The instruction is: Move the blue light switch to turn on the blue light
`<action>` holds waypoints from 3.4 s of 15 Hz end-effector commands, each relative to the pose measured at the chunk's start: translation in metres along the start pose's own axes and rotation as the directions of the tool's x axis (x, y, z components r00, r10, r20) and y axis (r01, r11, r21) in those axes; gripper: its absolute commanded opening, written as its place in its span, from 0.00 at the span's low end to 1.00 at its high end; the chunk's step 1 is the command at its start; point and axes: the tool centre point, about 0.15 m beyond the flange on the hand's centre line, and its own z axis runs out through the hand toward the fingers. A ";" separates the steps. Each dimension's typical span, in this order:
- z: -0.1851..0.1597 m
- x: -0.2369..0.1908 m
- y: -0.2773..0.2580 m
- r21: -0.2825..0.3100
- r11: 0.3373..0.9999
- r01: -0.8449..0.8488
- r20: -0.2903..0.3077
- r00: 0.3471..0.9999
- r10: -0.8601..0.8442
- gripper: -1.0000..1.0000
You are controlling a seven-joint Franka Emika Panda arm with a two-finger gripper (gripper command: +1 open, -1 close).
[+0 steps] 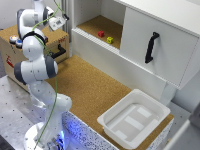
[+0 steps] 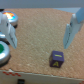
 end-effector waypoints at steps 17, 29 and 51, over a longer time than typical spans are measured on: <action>0.014 0.141 -0.097 0.224 0.971 0.079 0.106 0.989 -0.105 0.00; 0.053 0.118 -0.120 0.226 0.967 -0.114 0.205 0.976 0.067 0.00; 0.128 0.145 -0.094 0.160 0.957 -0.243 0.230 0.952 0.203 0.00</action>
